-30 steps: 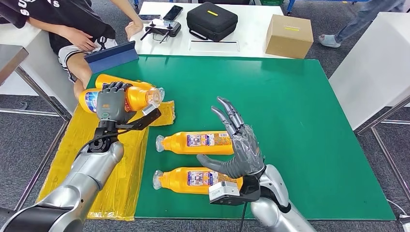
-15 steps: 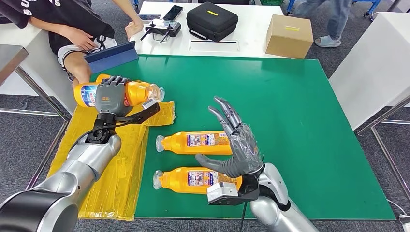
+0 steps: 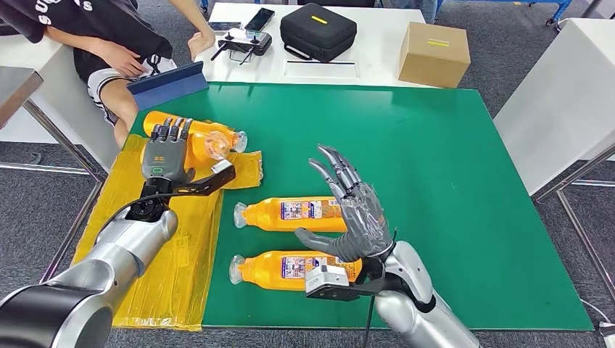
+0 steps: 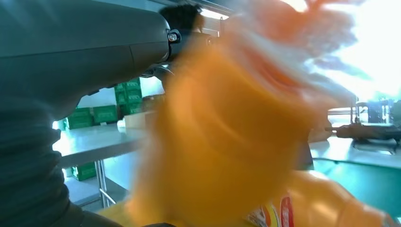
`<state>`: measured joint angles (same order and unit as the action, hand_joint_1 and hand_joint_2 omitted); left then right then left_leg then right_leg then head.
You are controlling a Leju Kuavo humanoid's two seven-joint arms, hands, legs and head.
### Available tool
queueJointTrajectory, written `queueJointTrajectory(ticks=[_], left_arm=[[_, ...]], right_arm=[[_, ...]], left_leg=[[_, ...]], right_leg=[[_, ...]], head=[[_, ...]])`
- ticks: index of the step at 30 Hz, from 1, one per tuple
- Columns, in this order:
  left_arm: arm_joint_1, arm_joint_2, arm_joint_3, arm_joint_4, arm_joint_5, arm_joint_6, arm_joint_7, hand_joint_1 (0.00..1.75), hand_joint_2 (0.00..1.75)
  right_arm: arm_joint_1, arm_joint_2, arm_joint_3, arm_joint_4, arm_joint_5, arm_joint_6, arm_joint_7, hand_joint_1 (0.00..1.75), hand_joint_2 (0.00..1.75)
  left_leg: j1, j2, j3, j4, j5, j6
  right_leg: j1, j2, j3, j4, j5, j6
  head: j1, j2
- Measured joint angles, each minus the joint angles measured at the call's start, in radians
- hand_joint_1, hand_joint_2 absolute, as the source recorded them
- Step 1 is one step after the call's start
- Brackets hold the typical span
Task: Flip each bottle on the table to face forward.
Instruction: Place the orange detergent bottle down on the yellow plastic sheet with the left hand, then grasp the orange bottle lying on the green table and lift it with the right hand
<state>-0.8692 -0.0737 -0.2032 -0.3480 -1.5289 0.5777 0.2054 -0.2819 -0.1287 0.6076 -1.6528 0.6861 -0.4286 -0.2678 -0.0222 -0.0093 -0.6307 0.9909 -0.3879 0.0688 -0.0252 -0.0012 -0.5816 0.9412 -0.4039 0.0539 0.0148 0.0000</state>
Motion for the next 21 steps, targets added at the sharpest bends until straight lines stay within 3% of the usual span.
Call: queueJointTrajectory(ticks=[7,21], left_arm=[[0.027,-0.005,0.006,0.011,0.063,-0.028,-0.066,0.00,1.75],[0.060,-0.007,0.033,0.012,0.096,-0.030,-0.083,0.00,1.75]], right_arm=[[-0.003,-0.004,0.000,0.014,0.062,0.019,0.037,0.00,1.75],[-0.003,-0.011,-0.003,0.020,0.089,0.038,0.061,0.00,1.75]], left_leg=[[0.000,0.000,0.000,0.000,0.000,0.000],[0.000,0.000,0.000,0.000,0.000,0.000]], right_leg=[[0.000,0.000,0.000,0.000,0.000,0.000],[0.000,0.000,0.000,0.000,0.000,0.000]], head=[[0.000,0.000],[0.000,0.000]])
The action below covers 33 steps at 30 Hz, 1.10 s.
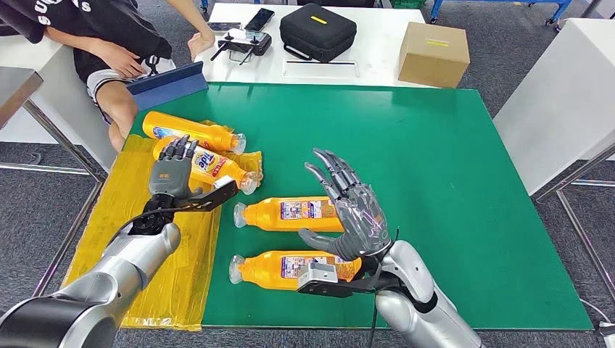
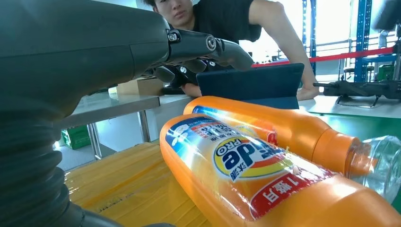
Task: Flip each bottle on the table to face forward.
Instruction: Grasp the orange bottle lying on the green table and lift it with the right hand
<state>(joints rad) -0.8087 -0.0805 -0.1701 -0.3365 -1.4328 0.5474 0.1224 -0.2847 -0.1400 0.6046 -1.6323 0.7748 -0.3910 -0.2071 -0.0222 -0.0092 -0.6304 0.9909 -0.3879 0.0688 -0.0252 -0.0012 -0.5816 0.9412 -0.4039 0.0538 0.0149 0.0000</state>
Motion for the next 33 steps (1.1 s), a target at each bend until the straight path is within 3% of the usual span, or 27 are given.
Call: queueJointTrajectory(ticks=[5,9,12,16,20,26,33], left_arm=[[0.003,0.000,0.006,0.000,0.008,0.000,-0.008,0.00,1.75],[0.046,-0.038,0.076,-0.015,0.196,-0.009,-0.228,0.00,1.75],[0.075,-0.067,0.108,-0.038,0.281,-0.047,-0.329,0.00,1.75],[0.179,-0.119,0.133,-0.184,0.577,-0.200,-0.540,0.00,1.75],[0.353,-0.135,0.078,-0.473,0.786,-0.242,-0.535,0.00,1.75],[0.573,-0.109,-0.043,-0.861,0.924,-0.267,-0.532,0.00,1.75],[0.707,-0.082,-0.098,-1.138,1.008,-0.313,-0.538,0.00,1.75]], right_arm=[[0.000,-0.002,0.000,0.000,0.009,0.002,0.004,0.00,1.75],[-0.003,-0.020,-0.039,0.024,0.179,0.160,0.177,0.00,1.75],[-0.010,-0.031,-0.070,0.049,0.208,0.202,0.206,0.00,1.75],[-0.013,-0.050,-0.122,0.105,0.250,0.254,0.231,0.00,1.75],[-0.016,-0.086,-0.181,0.169,0.249,0.284,0.231,0.00,1.75],[-0.007,-0.113,-0.223,0.226,0.245,0.315,0.231,0.00,1.75],[0.010,-0.112,-0.234,0.246,0.248,0.321,0.234,0.00,1.75]], left_leg=[[0.000,0.000,0.000,0.000,0.000,0.000],[0.000,-0.001,0.000,0.000,0.000,0.000],[-0.001,-0.001,0.000,0.000,0.000,0.000],[-0.001,-0.001,0.000,0.000,0.000,0.000],[-0.002,0.000,0.000,0.000,-0.001,0.000],[-0.001,-0.001,0.000,0.000,-0.003,-0.002],[0.000,-0.001,0.001,0.000,-0.003,-0.002]], right_leg=[[0.000,0.000,0.000,0.000,0.000,0.000],[0.000,-0.001,0.001,0.000,0.000,0.000],[0.000,-0.001,0.001,-0.001,0.000,0.000],[-0.001,-0.002,0.001,-0.001,0.000,0.000],[0.000,-0.001,0.001,-0.001,0.000,0.001],[0.000,-0.001,0.000,-0.001,-0.001,0.000],[0.001,0.000,0.000,-0.001,-0.001,0.000]], head=[[0.000,0.000],[0.000,0.000],[0.000,0.000],[0.000,0.000],[0.000,0.000],[0.000,0.000],[0.000,0.000]])
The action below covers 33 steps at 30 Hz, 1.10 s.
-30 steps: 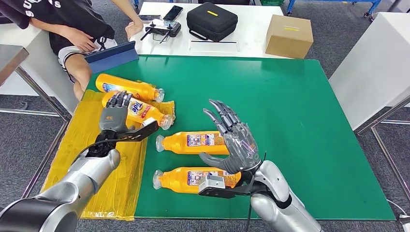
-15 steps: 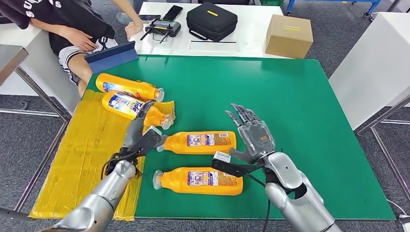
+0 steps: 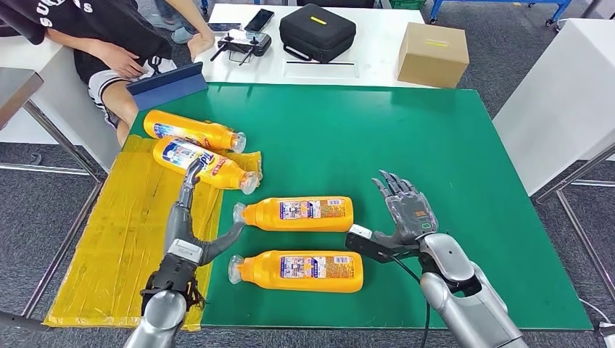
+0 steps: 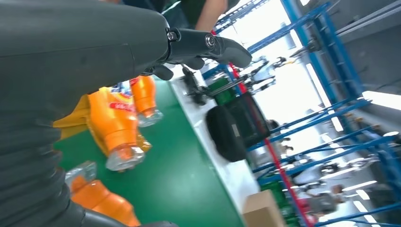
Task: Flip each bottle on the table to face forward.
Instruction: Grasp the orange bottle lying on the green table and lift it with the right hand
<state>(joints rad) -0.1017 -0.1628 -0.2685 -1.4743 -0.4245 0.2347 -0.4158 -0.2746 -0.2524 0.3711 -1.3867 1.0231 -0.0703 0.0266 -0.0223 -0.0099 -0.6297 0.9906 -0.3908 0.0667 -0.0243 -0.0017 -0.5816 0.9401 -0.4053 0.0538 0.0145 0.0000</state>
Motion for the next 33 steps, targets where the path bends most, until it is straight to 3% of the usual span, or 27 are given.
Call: queueJointTrajectory(ticks=[8,23,33], left_arm=[[0.059,0.016,0.002,-0.118,0.026,-0.007,0.002,0.00,1.75],[0.061,0.018,0.001,-0.121,0.015,0.008,0.015,0.00,1.75],[0.053,0.018,-0.015,-0.111,0.016,0.015,0.023,0.00,1.75]], right_arm=[[0.008,0.011,-0.007,0.021,-0.018,0.000,-0.015,0.00,1.75],[-0.033,0.084,0.010,0.064,-0.066,-0.003,-0.071,0.00,1.75],[-0.114,0.149,0.040,0.125,-0.052,-0.019,-0.048,0.00,1.75]], left_leg=[[0.000,0.000,0.000,0.000,0.000,0.000],[0.000,0.000,0.000,0.000,0.000,0.000],[0.000,0.000,0.000,0.000,0.001,0.000]], right_leg=[[0.000,0.000,0.001,0.000,0.000,0.000],[0.000,0.000,0.001,0.000,0.000,0.000],[0.000,0.000,0.001,0.000,0.000,0.000]], head=[[0.000,0.000],[0.000,0.000],[0.000,0.000]])
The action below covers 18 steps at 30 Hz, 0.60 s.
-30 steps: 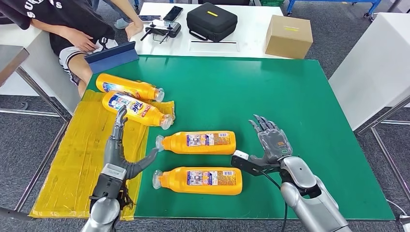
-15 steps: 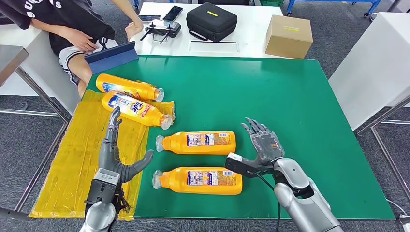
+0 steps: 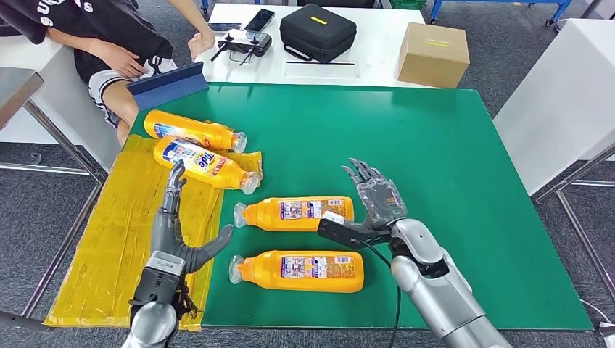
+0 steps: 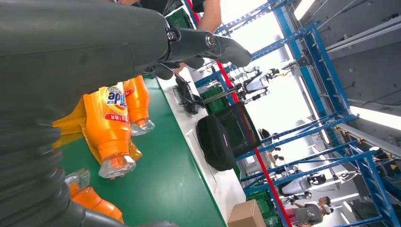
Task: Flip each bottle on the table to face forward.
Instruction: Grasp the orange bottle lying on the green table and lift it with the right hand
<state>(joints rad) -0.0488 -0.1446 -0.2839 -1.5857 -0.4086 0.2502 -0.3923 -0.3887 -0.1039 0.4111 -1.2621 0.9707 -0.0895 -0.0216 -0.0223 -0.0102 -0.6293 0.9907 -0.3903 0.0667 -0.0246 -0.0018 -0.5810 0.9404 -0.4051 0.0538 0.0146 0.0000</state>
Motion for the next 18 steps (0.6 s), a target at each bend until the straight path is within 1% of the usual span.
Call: queueJointTrajectory(ticks=[6,14,18], left_arm=[[-0.010,0.000,-0.007,0.011,0.002,0.002,0.003,0.00,1.75],[-0.021,0.000,-0.010,0.019,0.007,0.008,0.004,0.00,1.75],[-0.031,-0.002,-0.010,0.019,0.010,0.014,0.010,0.00,1.75]], right_arm=[[-0.039,0.028,0.022,0.051,0.007,0.003,0.006,0.00,1.75],[-0.107,0.058,0.042,0.165,-0.030,0.026,-0.010,0.00,1.75],[-0.172,0.086,0.057,0.260,-0.082,0.056,-0.029,0.00,1.75]], left_leg=[[0.000,0.000,0.000,0.000,0.000,0.000],[0.000,0.000,0.000,0.000,0.000,0.000],[0.000,0.000,0.000,0.000,0.001,0.000]], right_leg=[[0.000,0.000,0.000,0.000,0.000,0.000],[0.000,0.000,0.000,0.000,0.000,0.000],[0.000,0.000,0.000,0.000,0.000,0.000]], head=[[0.000,0.000],[0.000,0.000],[0.000,0.000]])
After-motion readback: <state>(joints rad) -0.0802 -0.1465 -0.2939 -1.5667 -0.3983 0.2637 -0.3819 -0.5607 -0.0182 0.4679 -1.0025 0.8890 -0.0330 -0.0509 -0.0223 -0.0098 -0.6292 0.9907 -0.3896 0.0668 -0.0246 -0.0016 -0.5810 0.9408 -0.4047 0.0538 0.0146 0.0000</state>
